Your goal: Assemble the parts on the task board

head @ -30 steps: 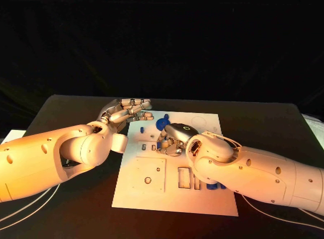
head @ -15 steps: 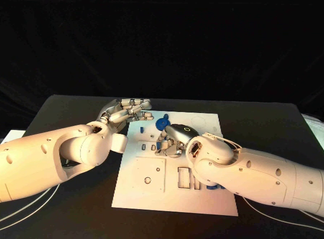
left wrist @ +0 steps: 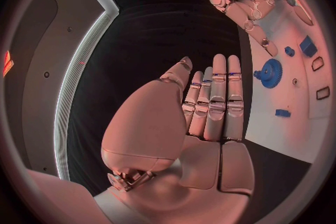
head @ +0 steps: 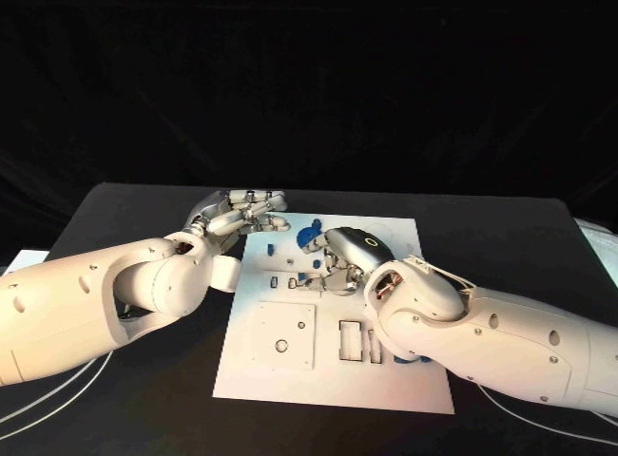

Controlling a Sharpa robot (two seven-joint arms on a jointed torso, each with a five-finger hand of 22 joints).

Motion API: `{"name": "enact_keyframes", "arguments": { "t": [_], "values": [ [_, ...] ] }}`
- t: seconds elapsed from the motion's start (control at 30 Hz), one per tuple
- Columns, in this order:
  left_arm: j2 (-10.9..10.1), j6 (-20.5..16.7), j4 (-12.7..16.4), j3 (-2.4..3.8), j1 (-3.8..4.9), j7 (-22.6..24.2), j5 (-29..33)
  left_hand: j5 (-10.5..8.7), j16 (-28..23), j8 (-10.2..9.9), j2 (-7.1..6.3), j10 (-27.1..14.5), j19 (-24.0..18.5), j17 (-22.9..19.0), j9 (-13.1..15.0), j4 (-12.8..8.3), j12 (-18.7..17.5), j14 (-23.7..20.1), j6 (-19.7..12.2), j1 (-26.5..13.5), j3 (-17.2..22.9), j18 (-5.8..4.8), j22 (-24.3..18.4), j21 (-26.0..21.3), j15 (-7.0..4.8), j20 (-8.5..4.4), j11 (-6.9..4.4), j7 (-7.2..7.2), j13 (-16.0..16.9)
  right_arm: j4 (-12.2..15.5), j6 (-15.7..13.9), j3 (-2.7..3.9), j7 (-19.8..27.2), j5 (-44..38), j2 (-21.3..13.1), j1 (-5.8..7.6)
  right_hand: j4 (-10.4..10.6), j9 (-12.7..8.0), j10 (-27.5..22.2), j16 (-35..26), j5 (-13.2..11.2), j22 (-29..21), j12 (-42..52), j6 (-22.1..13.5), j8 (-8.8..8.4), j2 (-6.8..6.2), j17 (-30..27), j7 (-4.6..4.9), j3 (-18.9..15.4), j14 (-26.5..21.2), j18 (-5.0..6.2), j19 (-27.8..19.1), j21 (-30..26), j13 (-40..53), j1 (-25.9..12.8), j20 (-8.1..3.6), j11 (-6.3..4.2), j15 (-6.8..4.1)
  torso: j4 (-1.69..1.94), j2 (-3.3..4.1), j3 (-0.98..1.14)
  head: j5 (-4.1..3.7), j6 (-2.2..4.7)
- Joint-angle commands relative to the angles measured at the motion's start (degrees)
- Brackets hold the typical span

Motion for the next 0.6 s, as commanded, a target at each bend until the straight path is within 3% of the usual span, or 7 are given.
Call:
{"name": "enact_keyframes", "arguments": {
  "t": [0.03,0.27,0.37,0.43,0.47,0.5,0.6],
  "values": [
    [0.27,0.64,-0.48,0.03,0.05,-1.13,-2.39,-0.33,1.65,0.24,-0.01,1.54,2.54,1.43,0.01,-0.01,0.33,3.20,1.27,-0.96,0.25,0.81,0.87,1.91,-0.98,-1.08,-0.82,-0.53,-0.02,1.59,-2.67,0.36,3.88,1.50,-1.31,0.24,0.18,-0.07,-0.57,-0.31,0.23,0.00,-0.27,-0.62,-0.37,0.11,9.48,0.04,-0.46,4.48,-0.21,0.00,-0.15,-0.22,0.73,0.27,0.03,0.44,-0.20,-0.39,0.10,0.13,0.11],
    [0.55,-0.21,-1.70,0.00,0.04,-6.31,-6.09,-0.24,11.46,-0.08,-0.80,8.30,9.53,9.46,-0.05,1.54,1.61,11.94,3.24,-4.06,0.19,0.84,4.30,8.59,-3.60,-3.93,-3.42,-2.43,0.83,7.67,-1.02,1.19,10.74,8.80,-8.03,2.25,0.01,0.18,-0.29,-0.25,0.42,0.36,0.44,0.22,0.11,1.93,9.61,-0.17,0.17,4.51,-0.26,0.20,0.04,-0.05,2.05,0.31,-0.12,0.38,-0.33,-0.89,0.27,0.28,-0.08],
    [0.37,0.75,-1.91,0.01,0.05,-13.29,-10.74,-0.25,30.57,-0.24,-1.15,11.41,11.31,27.06,0.13,2.58,3.89,12.33,3.51,-5.70,-0.23,0.54,6.47,12.18,-4.61,-4.75,-4.12,-3.42,2.76,9.65,-0.31,1.38,14.85,17.72,-12.33,4.53,-0.62,0.49,-0.11,-0.70,2.05,-0.10,0.76,2.23,0.84,4.20,8.94,-0.79,1.21,4.35,-0.16,-0.01,-0.19,-0.08,3.46,-0.02,-0.68,-0.06,-0.42,-1.43,0.34,0.54,-0.19],
    [0.11,3.06,-1.96,0.03,0.18,-20.31,-15.67,-0.43,47.53,0.09,-1.18,14.11,12.77,44.03,0.34,3.79,7.08,13.60,3.70,-7.80,-1.27,0.54,8.13,14.91,-5.29,-5.22,-4.90,-3.83,5.03,10.14,-0.07,1.44,16.12,24.06,-14.84,6.19,-0.96,0.49,-0.27,-1.01,2.88,-0.52,0.49,2.64,0.89,5.00,8.50,-0.96,1.42,4.23,-0.08,-0.21,-0.42,-0.35,3.95,-0.22,-0.85,-0.25,-0.59,-1.89,0.34,0.72,-0.33],
    [0.01,4.99,-2.09,0.06,0.43,-24.23,-18.63,-0.36,58.45,0.85,-1.61,14.45,15.66,54.81,0.71,4.07,10.96,13.79,3.88,-8.65,-2.51,-0.04,16.12,22.66,-5.81,-6.21,-5.36,-4.43,8.34,10.21,0.00,1.46,16.52,26.98,-15.97,6.96,-1.09,0.47,-0.32,-1.10,3.17,-0.67,0.41,2.75,0.88,5.24,8.38,-1.00,1.47,4.20,-0.05,-0.28,-0.51,-0.45,4.09,-0.28,-0.91,-0.30,-0.69,-2.06,0.34,0.77,-0.31],
    [-0.02,6.82,-2.32,0.09,0.87,-28.02,-21.81,-0.64,64.23,1.45,-1.86,13.83,17.61,61.01,1.00,5.08,14.30,13.60,3.65,-10.48,-4.08,-1.48,26.70,31.28,-5.43,-6.65,-5.40,-4.02,11.30,10.24,0.02,1.47,16.80,29.52,-17.06,7.64,-1.22,0.47,-0.29,-1.11,3.37,-0.71,0.45,2.85,0.87,5.45,8.38,-1.04,1.48,4.20,-0.04,-0.30,-0.54,-0.46,4.22,-0.33,-0.95,-0.35,-0.86,-2.23,0.36,0.87,-0.39],
    [0.55,13.40,-3.50,0.14,2.99,-39.22,-32.59,-2.76,71.31,4.47,-1.89,13.07,18.75,69.32,2.47,9.58,23.89,14.17,4.79,-15.63,-8.55,-3.36,39.24,41.15,-6.26,-6.44,-6.88,-4.88,19.01,10.21,-0.05,1.50,17.21,34.67,-20.04,9.12,-1.47,0.46,-0.14,-1.07,3.67,-0.68,0.65,3.08,0.90,5.69,8.47,-1.12,1.46,4.24,-0.05,-0.26,-0.53,-0.41,4.42,-0.42,-1.04,-0.43,-1.16,-2.66,0.34,1.19,-0.53]
  ]
}}
